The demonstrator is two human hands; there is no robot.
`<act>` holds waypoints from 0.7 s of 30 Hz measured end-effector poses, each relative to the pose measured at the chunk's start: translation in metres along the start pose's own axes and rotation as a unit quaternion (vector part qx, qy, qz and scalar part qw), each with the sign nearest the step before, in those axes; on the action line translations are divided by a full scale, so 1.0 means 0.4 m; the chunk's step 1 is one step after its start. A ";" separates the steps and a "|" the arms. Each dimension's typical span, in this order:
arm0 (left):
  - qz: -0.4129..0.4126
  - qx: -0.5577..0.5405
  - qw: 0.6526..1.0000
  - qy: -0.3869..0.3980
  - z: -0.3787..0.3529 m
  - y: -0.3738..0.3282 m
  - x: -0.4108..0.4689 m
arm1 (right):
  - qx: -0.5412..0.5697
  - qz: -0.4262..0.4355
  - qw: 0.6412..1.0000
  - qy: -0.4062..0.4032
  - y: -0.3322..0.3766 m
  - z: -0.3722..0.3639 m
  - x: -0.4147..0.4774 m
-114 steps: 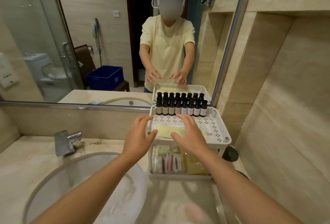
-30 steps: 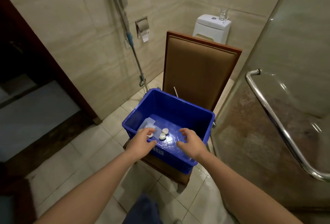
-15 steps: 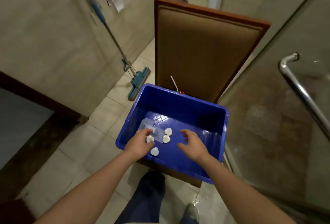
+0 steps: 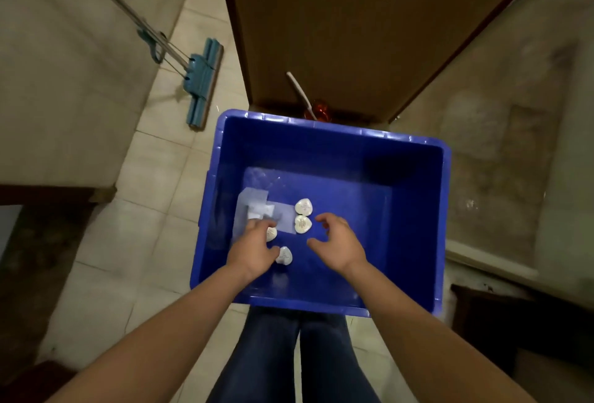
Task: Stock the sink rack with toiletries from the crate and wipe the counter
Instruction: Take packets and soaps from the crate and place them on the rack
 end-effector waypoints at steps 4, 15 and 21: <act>0.003 0.075 0.997 0.011 -0.027 0.027 0.073 | 0.014 -0.037 0.999 -0.005 -0.013 -0.049 0.073; -0.036 0.256 0.966 -0.014 -0.090 0.076 0.167 | -0.020 -0.131 0.990 -0.037 -0.036 -0.142 0.217; -0.078 0.354 0.931 -0.030 -0.116 0.073 0.182 | -0.045 -0.122 0.990 -0.057 -0.054 -0.163 0.250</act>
Point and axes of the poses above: each hand's wrist, its own x-axis towards the middle knuckle, its own z-axis out of the back of the hand, y = z × x, the point moved 1 cm from there along x, towards the middle knuckle, and after that the axes turned 3 degrees about -x, right-handed, at the moved point
